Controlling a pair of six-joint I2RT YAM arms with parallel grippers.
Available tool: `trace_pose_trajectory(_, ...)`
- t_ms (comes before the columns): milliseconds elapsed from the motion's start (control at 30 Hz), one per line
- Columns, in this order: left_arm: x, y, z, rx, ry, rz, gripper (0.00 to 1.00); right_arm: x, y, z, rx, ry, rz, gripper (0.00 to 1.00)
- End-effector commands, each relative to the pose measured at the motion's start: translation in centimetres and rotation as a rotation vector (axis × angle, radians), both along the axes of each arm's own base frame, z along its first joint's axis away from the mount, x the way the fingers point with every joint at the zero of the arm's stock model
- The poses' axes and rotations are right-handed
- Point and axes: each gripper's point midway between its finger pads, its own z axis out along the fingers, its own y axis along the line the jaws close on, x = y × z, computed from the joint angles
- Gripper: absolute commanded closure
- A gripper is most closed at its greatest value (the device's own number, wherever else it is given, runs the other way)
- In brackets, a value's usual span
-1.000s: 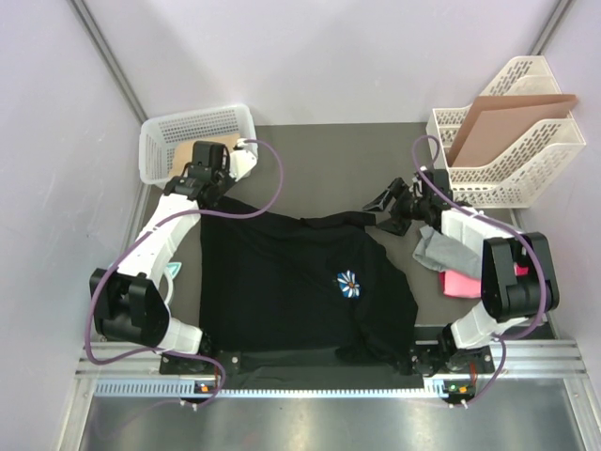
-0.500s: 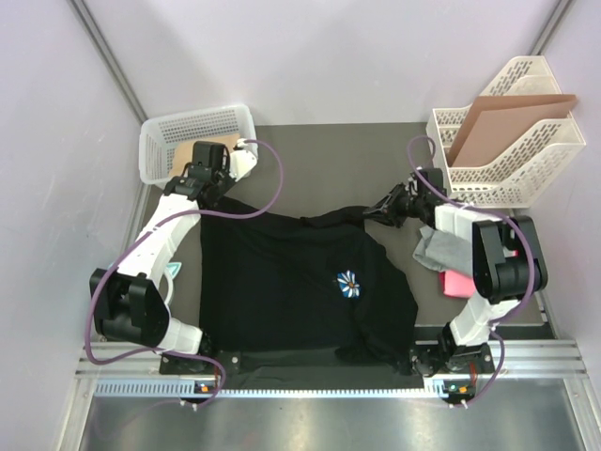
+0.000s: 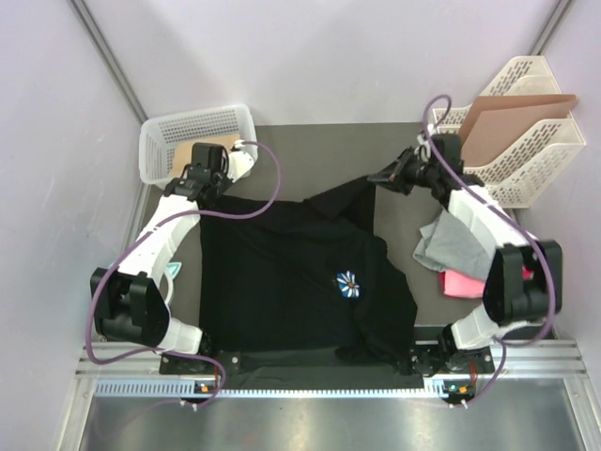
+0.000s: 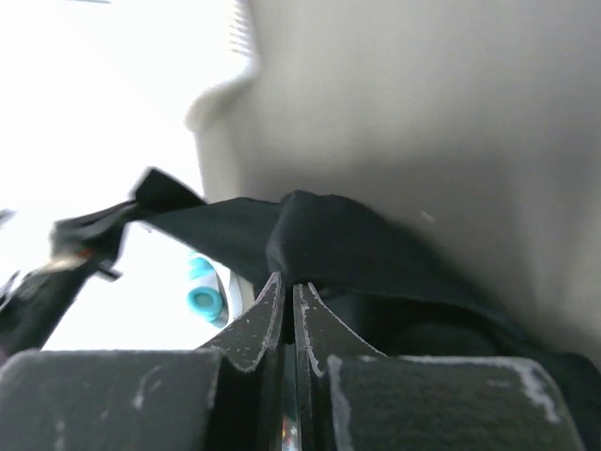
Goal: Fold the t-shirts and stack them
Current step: Grap the side of the flattened tshirt furthest away from the robot with both arms, then fold the flattened tshirt in 1/3 of the way
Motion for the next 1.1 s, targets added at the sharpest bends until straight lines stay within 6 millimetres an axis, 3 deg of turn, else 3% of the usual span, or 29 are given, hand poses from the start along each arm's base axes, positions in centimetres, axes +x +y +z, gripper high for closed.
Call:
trace_pose_trajectory(0,1.0,1.9,3.2,-0.004,-0.114,0.065,1.0,-2.1,-1.4,12.1,-0.076,-0.341,0.017,1.0)
trace_pose_trajectory(100,0.4,2.3,3.8,-0.031,-0.123,0.075,1.0,-3.9,-1.9,13.7,-0.103,-0.386,0.017,1.0)
trace_pose_trajectory(133,0.2,2.3,4.0,-0.034,-0.128,0.075,1.0,-4.4,-2.0,13.4,-0.111,-0.372,0.018,1.0)
trace_pose_trajectory(267,0.3,2.6,2.8,-0.014,-0.121,0.077,1.0,-3.7,-2.9,13.1,-0.153,-0.373,-0.003,1.0)
trace_pose_trajectory(300,0.6,2.7,2.7,-0.013,-0.127,0.081,1.0,-2.8,-3.1,12.3,-0.157,-0.351,-0.008,1.0)
trace_pose_trajectory(367,1.4,2.7,2.1,-0.008,-0.124,0.085,1.0,-1.5,-3.2,12.9,-0.159,-0.361,-0.017,1.0)
trace_pose_trajectory(400,2.1,2.7,2.6,-0.01,-0.15,0.088,1.0,-0.1,-3.4,11.9,-0.17,-0.336,-0.027,1.0)
trace_pose_trajectory(467,3.3,2.6,1.8,-0.005,-0.139,0.088,1.0,1.7,-3.9,12.9,-0.189,-0.355,-0.05,1.0)
trace_pose_trajectory(500,4.1,2.7,2.4,-0.001,-0.158,0.09,1.0,3.3,-4.2,11.7,-0.196,-0.325,-0.058,1.0)
trace_pose_trajectory(533,5.1,2.8,1.7,0.008,-0.15,0.092,1.0,4.3,-4.5,13.1,-0.196,-0.353,-0.071,1.0)
trace_pose_trajectory(567,5.8,3.1,1.5,0.018,-0.15,0.098,1.0,5.2,-4.6,13.1,-0.195,-0.35,-0.079,1.0)
trace_pose_trajectory(600,6.8,3.4,2.3,0.028,-0.17,0.106,1.0,6.8,-5.1,11.8,-0.2,-0.318,-0.091,1.0)
trace_pose_trajectory(633,7.9,3.6,1.0,0.04,-0.142,0.113,1.0,7.8,-5.3,13.3,-0.196,-0.346,-0.102,1.0)
trace_pose_trajectory(667,8.5,3.7,0.7,0.046,-0.134,0.117,1.0,8.7,-5.5,13.5,-0.194,-0.344,-0.112,1.0)
trace_pose_trajectory(700,9.6,4.0,1.5,0.046,-0.157,0.124,1.0,10.0,-5.4,12.1,-0.192,-0.315,-0.107,1.0)
trace_pose_trajectory(733,10.6,4.1,0.4,0.053,-0.142,0.128,1.0,10.9,-5.3,13.7,-0.189,-0.345,-0.111,1.0)
trace_pose_trajectory(767,11.3,4.2,0.2,0.058,-0.143,0.127,1.0,11.7,-5.4,13.7,-0.19,-0.343,-0.113,1.0)
trace_pose_trajectory(800,12.2,4.4,1.0,0.062,-0.168,0.133,1.0,13.1,-5.3,11.9,-0.193,-0.306,-0.107,1.0)
trace_pose_trajectory(833,13.0,4.5,-0.3,0.072,-0.151,0.138,1.0,13.7,-5.1,13.0,-0.19,-0.321,-0.105,1.0)
trace_pose_trajectory(867,13.7,4.8,-0.2,0.083,-0.168,0.147,1.0,14.2,-5.1,12.8,-0.193,-0.319,-0.102,1.0)
trace_pose_trajectory(900,14.5,5.0,0.3,0.085,-0.189,0.155,1.0,15.2,-5.0,11.2,-0.193,-0.289,-0.096,1.0)
trace_pose_trajectory(933,15.1,5.1,-0.9,0.088,-0.176,0.161,1.0,15.6,-4.9,11.8,-0.19,-0.301,-0.093,1.0)
trace_pose_trajectory(967,15.7,5.3,-0.4,0.082,-0.197,0.176,1.0,15.9,-4.8,11.5,-0.189,-0.295,-0.09,1.0)
trace_pose_trajectory(1000,16.1,5.5,-1.4,0.083,-0.18,0.184,1.0,16.3,-4.7,10.6,-0.188,-0.277,-0.084,1.0)
trace_pose_trajectory(1067,16.3,5.6,-1.8,0.072,-0.18,0.2,1.0,15.8,-4.6,10.6,-0.196,-0.272,-0.073,1.0)
